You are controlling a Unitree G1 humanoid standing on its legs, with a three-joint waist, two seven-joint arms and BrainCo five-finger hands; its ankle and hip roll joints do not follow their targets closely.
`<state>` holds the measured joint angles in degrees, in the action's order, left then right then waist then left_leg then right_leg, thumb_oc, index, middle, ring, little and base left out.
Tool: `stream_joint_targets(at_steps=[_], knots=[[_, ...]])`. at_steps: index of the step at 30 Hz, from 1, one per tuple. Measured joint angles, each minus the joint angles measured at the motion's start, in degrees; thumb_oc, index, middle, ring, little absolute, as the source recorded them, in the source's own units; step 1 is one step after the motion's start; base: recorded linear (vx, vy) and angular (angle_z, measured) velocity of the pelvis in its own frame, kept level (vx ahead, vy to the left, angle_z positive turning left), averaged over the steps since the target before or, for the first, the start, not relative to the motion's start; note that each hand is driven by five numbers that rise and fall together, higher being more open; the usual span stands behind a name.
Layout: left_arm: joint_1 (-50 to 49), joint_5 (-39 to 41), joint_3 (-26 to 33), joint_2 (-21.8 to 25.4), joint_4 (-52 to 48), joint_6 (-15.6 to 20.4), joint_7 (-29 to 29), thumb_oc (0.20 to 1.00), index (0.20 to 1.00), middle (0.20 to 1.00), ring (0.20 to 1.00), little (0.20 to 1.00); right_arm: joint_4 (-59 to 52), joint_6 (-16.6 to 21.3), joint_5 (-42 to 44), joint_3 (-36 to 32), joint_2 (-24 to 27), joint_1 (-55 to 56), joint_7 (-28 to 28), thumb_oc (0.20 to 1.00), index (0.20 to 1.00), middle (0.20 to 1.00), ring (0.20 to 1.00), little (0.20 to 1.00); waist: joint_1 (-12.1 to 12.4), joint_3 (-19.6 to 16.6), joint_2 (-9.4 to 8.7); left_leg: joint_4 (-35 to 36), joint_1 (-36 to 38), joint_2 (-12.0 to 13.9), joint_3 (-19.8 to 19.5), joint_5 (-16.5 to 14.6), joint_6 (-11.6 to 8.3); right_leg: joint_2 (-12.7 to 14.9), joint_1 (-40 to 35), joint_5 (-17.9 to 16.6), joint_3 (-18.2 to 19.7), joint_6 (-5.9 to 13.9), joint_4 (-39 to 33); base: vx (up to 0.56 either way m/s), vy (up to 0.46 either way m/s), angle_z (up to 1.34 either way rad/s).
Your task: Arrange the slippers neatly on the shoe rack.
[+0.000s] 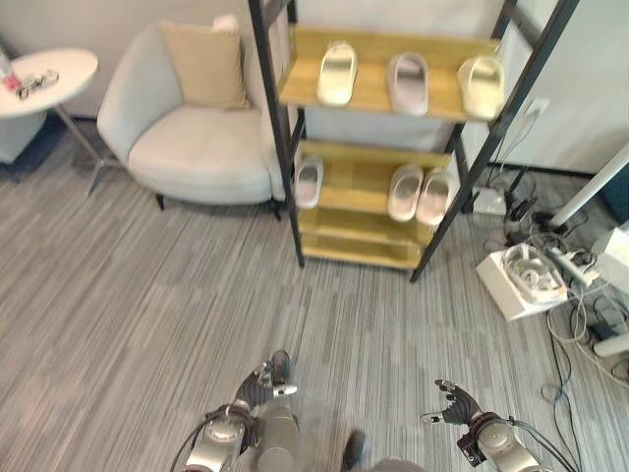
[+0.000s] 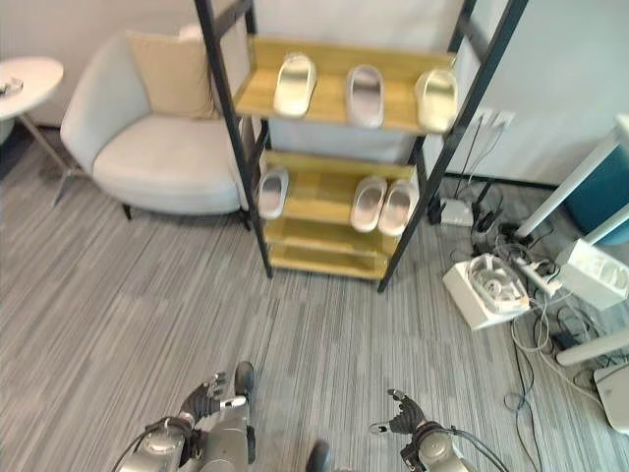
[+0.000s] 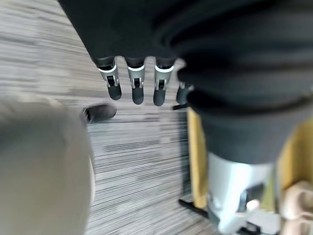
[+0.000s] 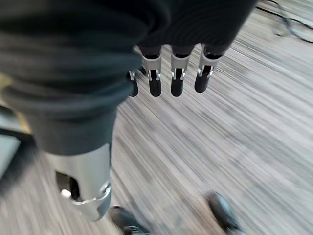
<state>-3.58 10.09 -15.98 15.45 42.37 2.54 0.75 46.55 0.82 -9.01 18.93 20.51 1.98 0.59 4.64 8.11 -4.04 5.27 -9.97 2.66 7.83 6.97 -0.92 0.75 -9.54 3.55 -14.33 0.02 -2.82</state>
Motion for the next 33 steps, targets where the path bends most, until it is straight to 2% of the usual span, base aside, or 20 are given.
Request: stream_joint_targets(at_steps=[1,2,3,5,6,9,10,12,15,17,18,19,20,22,24,26,28,29,31,33], knots=[[0.3,0.0,0.0,-0.1,-0.3,0.2,-0.1,1.000,1.000,1.000,1.000,1.000,-0.1,0.0,0.0,0.9,0.2,0.1,-0.1,1.000,1.000,1.000,1.000,1.000,-0.1,-0.3,0.03,0.0,2.0,-1.5,1.5,0.2,1.44,0.8,0.3,1.1,0.7,1.16,2.3,0.09,0.117,-0.61],[0.4,0.0,-0.1,-0.3,-0.5,0.3,-0.1,1.000,1.000,1.000,1.000,1.000,-0.4,0.0,0.0,1.0,0.4,0.4,-0.2,1.000,1.000,1.000,1.000,1.000,-0.3,-0.9,1.96,0.2,4.3,-1.6,2.5,-0.1,2.22,0.3,1.2,2.4,1.5,2.42,5.7,0.14,0.139,-0.54],[1.0,0.0,-0.6,0.0,-0.1,0.3,-0.3,1.000,1.000,1.000,1.000,1.000,-0.3,-0.4,0.0,1.4,-0.3,0.3,-0.1,1.000,1.000,1.000,1.000,1.000,-1.2,-0.4,2.83,0.0,6.5,-1.6,2.2,3.0,4.14,0.5,4.0,5.4,2.0,3.95,13.9,0.09,0.091,-0.37],[4.1,0.0,-0.9,1.5,0.7,0.2,-0.2,1.000,1.000,1.000,1.000,1.000,-2.8,-0.2,-0.1,4.1,-1.6,1.5,-0.9,1.000,1.000,1.000,1.000,1.000,-2.4,0.2,1.03,0.0,8.9,-3.5,1.1,0.4,6.02,5.4,12.7,9.7,1.8,7.00,32.5,0.24,0.086,0.01],[6.5,0.0,-1.9,2.3,0.8,0.2,-0.1,1.000,1.000,1.000,1.000,1.000,-3.8,-0.2,-0.1,4.1,-2.1,1.9,-1.2,1.000,1.000,1.000,1.000,1.000,-2.8,0.7,0.28,0.0,10.2,-5.2,0.1,0.1,5.50,7.9,17.1,10.2,2.6,7.00,35.3,0.31,0.038,0.28],[7.1,0.0,-1.9,2.5,0.1,0.5,-0.1,1.000,1.000,1.000,1.000,1.000,-4.8,0.1,-0.1,2.9,-2.3,1.4,-1.2,1.000,1.000,1.000,1.000,1.000,-2.7,1.8,1.61,0.0,12.5,-5.8,-1.0,-2.0,3.75,8.0,20.2,9.2,3.4,7.28,27.7,0.23,-0.062,0.20],[7.3,0.0,-1.9,2.5,0.0,0.5,-0.1,1.000,1.000,1.000,1.000,1.000,-4.8,0.0,-0.1,2.8,-2.1,1.0,-1.2,1.000,1.000,1.000,1.000,1.000,-2.9,2.0,1.10,0.0,13.1,-6.0,-1.2,-3.7,3.06,8.2,21.5,7.8,3.4,7.63,24.6,0.27,-0.122,0.18],[6.8,0.0,-1.8,2.8,0.4,0.5,0.0,1.000,1.000,1.000,1.000,1.000,-4.3,-0.1,-0.1,2.6,-2.2,0.6,-1.2,1.000,1.000,1.000,1.000,1.000,-2.7,2.2,1.15,0.0,13.8,-6.4,-1.2,-5.7,3.18,8.3,22.9,2.8,3.9,8.07,17.3,0.21,-0.099,0.07],[5.2,-0.1,-1.9,2.9,0.9,0.1,-0.2,1.000,1.000,1.000,1.000,1.000,-4.3,-0.2,-0.1,2.3,-2.2,1.5,-1.3,1.000,1.000,1.000,1.000,1.000,-3.2,2.4,0.68,0.0,17.6,-7.0,-2.6,-8.0,2.71,9.7,22.3,-7.9,3.8,8.57,6.6,0.30,-0.155,0.19],[4.0,-0.1,-1.8,2.5,0.3,0.1,-0.3,1.000,1.000,1.000,1.000,1.000,-4.3,-0.4,-0.2,2.3,-2.3,2.3,-1.6,1.000,1.000,1.000,1.000,1.000,-3.2,2.1,0.18,0.2,20.0,-6.5,-3.3,-10.1,1.99,9.6,20.2,-9.6,3.2,7.70,6.1,0.22,-0.138,0.26],[2.8,-0.2,-1.8,2.0,0.2,0.1,-0.3,1.000,1.000,1.000,1.000,1.000,-4.3,-0.3,-0.2,2.0,-2.3,3.1,-1.8,1.000,1.000,1.000,1.000,1.000,-3.7,0.5,0.65,0.2,20.4,-5.3,-3.8,-11.5,2.06,8.6,19.8,-12.4,3.0,6.06,6.0,0.19,-0.202,0.18],[2.5,-0.2,-1.9,1.4,-0.6,0.1,-0.5,1.000,1.000,1.000,1.000,1.000,-4.3,-0.3,-0.2,1.1,-2.3,2.8,-1.9,1.000,1.000,1.000,1.000,1.000,-4.1,0.3,1.08,0.0,21.2,-3.7,-3.9,-11.0,1.08,7.2,19.1,-12.6,2.0,4.63,6.2,0.19,-0.293,0.38],[2.6,0.0,-1.8,0.9,-0.7,0.1,-0.8,1.000,1.000,1.000,1.000,1.000,-3.7,-0.3,-0.4,0.2,-2.3,1.0,-1.9,1.000,1.000,1.000,1.000,1.000,-4.3,0.8,1.21,-5.8,18.8,-2.0,-4.0,-11.1,-0.30,5.4,17.6,-11.0,0.4,2.73,5.4,0.19,-0.292,0.32],[4.0,0.0,-2.0,1.1,-0.3,0.1,-0.7,1.000,1.000,1.000,1.000,1.000,-4.0,-0.1,-0.5,0.4,-2.2,0.2,-1.9,1.000,1.000,1.000,1.000,1.000,-3.3,1.9,-1.72,-25.7,9.6,-2.3,-3.9,-11.7,-1.72,6.3,15.3,-10.7,0.6,0.39,3.5,0.11,-0.106,0.09],[3.9,0.0,-2.6,0.5,0.3,0.1,-0.8,1.000,1.000,1.000,1.000,1.000,-4.3,-0.1,-0.5,0.9,-0.8,-0.1,-1.7,1.000,1.000,1.000,1.000,1.000,-1.9,2.1,-2.06,-33.5,5.5,-1.4,-4.6,-12.8,-2.58,5.4,12.3,-10.0,0.3,-2.31,1.2,0.13,0.015,-0.03],[4.1,0.0,-2.8,0.2,0.3,0.2,-0.7,1.000,1.000,1.000,1.000,1.000,-4.3,-0.2,-0.5,0.4,0.3,-0.2,-1.2,1.000,1.000,1.000,1.000,1.000,-2.2,2.0,-1.83,-24.7,4.9,-0.4,-3.9,-12.7,-2.56,4.5,10.0,-9.9,-0.6,-2.31,-0.8,0.15,0.079,0.16],[4.7,0.0,-2.8,0.2,-0.3,0.3,-0.7,1.000,1.000,1.000,1.000,1.000,-4.1,-0.2,-0.5,0.6,1.4,-0.5,-1.0,1.000,1.000,1.000,1.000,1.000,-1.8,2.5,-0.67,-7.4,4.9,1.7,-1.0,-8.1,-3.07,2.4,8.7,-8.7,-1.3,-0.53,-1.9,0.12,0.081,-0.03],[4.3,0.0,-2.8,0.2,-0.2,0.2,-0.7,1.000,1.000,1.000,1.000,1.000,-4.1,-0.2,-0.5,0.7,1.5,-0.5,-0.9,1.000,1.000,1.000,1.000,1.000,-1.9,2.8,0.13,-3.8,4.7,2.3,-0.6,-5.5,-3.01,1.2,7.8,-8.8,-1.3,-0.80,-1.9,0.16,0.150,-0.23],[3.2,0.0,-2.8,0.2,-0.1,0.0,-0.8,1.000,1.000,1.000,1.000,1.000,-4.2,-0.1,-0.5,0.8,1.1,0.0,-0.9,1.000,1.000,1.000,1.000,1.000,-2.2,2.6,0.67,-1.3,6.1,2.8,-0.7,-2.1,-2.54,-0.6,5.9,-6.5,-0.5,-0.66,-2.1,0.14,0.145,-0.36],[3.0,0.0,-2.8,-0.1,-0.1,0.0,-0.8,1.000,1.000,1.000,1.000,1.000,-4.2,-0.2,-0.6,0.6,1.2,0.7,-0.7,1.000,1.000,1.000,1.000,1.000,-2.6,2.2,1.10,-0.9,8.6,1.7,-0.5,-1.2,-1.41,-0.7,4.6,-5.6,0.4,-0.74,-2.2,0.10,0.135,-0.16]])
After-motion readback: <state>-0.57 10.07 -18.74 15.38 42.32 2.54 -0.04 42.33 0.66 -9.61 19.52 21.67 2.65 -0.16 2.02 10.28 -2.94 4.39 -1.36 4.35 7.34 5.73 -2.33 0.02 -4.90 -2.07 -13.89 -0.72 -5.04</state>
